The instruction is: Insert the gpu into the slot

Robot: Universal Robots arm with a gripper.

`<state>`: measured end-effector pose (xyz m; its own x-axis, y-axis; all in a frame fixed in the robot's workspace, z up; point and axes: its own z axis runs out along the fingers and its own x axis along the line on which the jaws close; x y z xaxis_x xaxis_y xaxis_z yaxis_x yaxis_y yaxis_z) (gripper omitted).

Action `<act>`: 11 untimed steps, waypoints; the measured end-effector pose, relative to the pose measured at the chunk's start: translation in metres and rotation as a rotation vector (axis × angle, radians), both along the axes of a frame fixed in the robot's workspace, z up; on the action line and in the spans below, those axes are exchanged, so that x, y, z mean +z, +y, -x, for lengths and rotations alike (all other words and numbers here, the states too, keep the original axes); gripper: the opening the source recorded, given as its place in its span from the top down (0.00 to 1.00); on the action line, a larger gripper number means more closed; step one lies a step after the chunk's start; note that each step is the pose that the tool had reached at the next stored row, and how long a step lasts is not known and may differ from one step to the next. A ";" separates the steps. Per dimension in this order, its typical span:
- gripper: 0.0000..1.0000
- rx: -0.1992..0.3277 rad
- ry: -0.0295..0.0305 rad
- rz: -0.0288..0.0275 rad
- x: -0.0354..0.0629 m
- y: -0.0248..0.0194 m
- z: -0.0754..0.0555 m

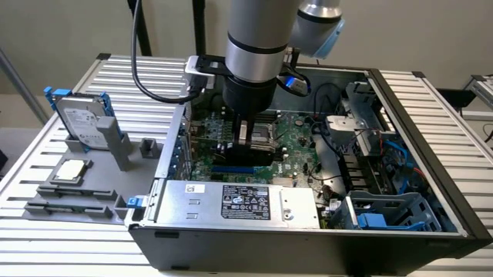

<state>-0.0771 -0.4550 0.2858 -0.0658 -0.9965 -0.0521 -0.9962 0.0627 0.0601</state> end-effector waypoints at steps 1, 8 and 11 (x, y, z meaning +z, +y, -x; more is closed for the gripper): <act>0.74 0.000 0.0000 -0.0001 0.0000 0.0000 0.000; 0.74 0.000 -0.0001 -0.0002 -0.0036 0.0000 0.003; 0.74 0.000 0.0000 0.0001 -0.0042 0.0000 0.003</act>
<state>-0.0803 -0.4550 0.2816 -0.0656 -0.9965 -0.0520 -0.9962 0.0624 0.0602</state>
